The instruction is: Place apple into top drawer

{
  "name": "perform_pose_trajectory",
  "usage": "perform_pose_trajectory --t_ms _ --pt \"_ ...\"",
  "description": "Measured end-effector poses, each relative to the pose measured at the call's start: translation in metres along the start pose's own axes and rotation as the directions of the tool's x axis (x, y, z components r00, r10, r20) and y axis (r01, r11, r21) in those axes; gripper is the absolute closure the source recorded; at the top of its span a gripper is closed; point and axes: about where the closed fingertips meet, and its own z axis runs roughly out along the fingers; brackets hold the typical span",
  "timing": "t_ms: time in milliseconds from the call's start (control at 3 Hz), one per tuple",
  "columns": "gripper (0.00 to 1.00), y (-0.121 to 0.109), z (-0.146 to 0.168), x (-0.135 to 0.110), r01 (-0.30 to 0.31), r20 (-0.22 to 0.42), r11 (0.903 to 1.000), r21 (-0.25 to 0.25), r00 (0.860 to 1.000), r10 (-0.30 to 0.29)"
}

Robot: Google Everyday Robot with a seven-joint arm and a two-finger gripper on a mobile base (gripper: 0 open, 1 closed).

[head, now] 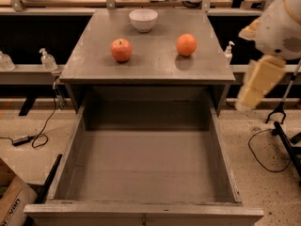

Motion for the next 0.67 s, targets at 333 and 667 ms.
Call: perform_pose_trajectory --t_ms 333,667 --pt "0.0 -0.0334 0.0221 -0.0233 0.019 0.053 0.9997 0.018 0.998 -0.02" --pt "0.0 -0.0335 0.0221 -0.0234 0.019 0.053 0.9997 0.018 0.998 -0.02"
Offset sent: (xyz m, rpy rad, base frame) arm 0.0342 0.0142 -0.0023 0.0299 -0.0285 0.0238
